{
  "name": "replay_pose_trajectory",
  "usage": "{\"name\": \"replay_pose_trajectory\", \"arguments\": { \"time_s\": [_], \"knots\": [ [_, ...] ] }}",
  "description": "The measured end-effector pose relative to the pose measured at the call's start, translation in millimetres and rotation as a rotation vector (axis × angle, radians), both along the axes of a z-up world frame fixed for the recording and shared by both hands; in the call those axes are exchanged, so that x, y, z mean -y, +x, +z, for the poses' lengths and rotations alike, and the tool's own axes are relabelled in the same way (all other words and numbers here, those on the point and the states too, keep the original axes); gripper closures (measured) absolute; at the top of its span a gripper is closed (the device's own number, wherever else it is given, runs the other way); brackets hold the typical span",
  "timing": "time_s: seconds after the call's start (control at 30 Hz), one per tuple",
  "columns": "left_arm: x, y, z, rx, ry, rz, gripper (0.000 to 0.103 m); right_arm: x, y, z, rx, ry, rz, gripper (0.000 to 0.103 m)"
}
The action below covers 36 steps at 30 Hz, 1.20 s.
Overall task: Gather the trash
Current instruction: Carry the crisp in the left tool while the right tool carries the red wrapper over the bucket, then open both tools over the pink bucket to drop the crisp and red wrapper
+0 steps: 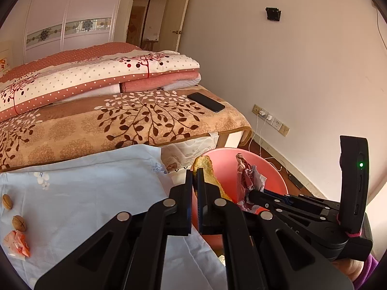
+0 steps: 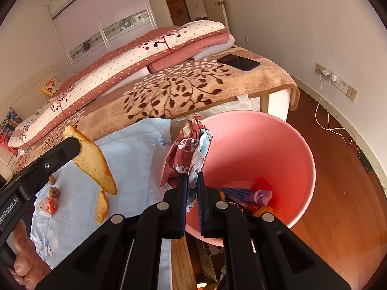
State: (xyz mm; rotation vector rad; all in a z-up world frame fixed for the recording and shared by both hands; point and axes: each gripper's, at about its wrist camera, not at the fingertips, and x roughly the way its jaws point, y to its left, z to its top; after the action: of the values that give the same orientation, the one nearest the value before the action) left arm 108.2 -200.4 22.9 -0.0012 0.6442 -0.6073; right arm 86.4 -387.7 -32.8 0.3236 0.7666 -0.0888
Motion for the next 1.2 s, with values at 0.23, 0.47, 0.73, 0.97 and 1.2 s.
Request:
{"name": "replay_pose_trajectory", "arguments": {
  "time_s": [0.23,0.47,0.73,0.97,1.2],
  "knots": [
    [29,6,-19,-0.037,0.039,-0.045,0.1,28,-5,-20,-0.027,0.019,-0.073,0.096],
    [51,12,-36,-0.08,0.058,-0.07,0.1,47,-10,-29,-0.034,0.035,-0.114,0.096],
    [67,13,-46,-0.111,0.057,-0.086,0.1,53,-10,-38,-0.043,0.039,-0.13,0.096],
    [70,18,-53,-0.17,0.045,-0.1,0.077,55,-9,-44,-0.053,0.051,-0.138,0.095],
    [66,18,-50,-0.177,0.022,-0.102,0.069,57,-11,-42,-0.044,0.049,-0.153,0.084]
  ]
}}
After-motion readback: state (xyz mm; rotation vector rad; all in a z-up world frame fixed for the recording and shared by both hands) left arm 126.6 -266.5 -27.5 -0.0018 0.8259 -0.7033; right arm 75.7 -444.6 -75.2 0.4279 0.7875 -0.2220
